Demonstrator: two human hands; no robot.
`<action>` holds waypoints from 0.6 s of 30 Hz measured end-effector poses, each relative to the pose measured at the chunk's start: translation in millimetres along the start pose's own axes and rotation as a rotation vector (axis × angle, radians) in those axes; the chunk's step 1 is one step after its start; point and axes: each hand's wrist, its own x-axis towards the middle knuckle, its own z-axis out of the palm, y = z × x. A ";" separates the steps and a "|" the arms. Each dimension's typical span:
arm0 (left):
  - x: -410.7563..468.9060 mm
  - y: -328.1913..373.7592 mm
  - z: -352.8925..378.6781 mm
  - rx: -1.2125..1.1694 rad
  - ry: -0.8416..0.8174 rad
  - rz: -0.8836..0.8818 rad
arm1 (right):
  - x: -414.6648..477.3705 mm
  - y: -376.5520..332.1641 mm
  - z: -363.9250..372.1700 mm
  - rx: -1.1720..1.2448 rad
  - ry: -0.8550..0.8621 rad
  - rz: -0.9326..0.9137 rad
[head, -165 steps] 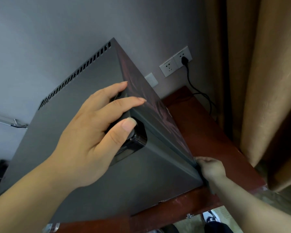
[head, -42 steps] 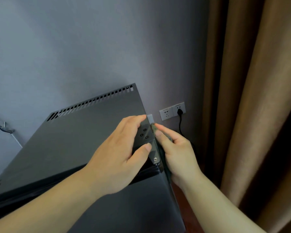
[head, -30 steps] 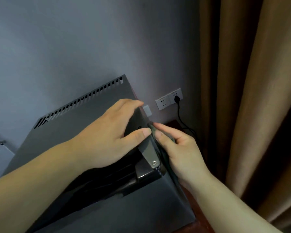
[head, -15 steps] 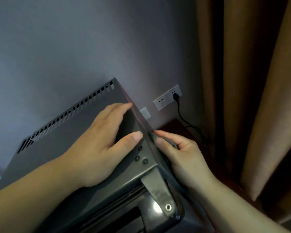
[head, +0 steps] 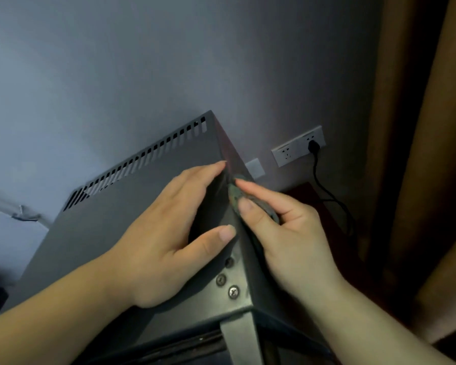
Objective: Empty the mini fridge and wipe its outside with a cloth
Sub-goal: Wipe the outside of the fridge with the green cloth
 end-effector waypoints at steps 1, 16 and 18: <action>0.7 0.6 -0.5 0.005 -0.006 -0.007 | -1.9 3.3 -2.4 -0.007 0.001 0.009; 1.5 9.0 -0.7 0.043 -0.036 -0.085 | -29.0 60.2 -35.4 -0.067 0.154 0.266; 2.2 7.4 -1.1 0.022 -0.046 -0.085 | -25.0 61.6 -35.9 -0.046 0.177 0.302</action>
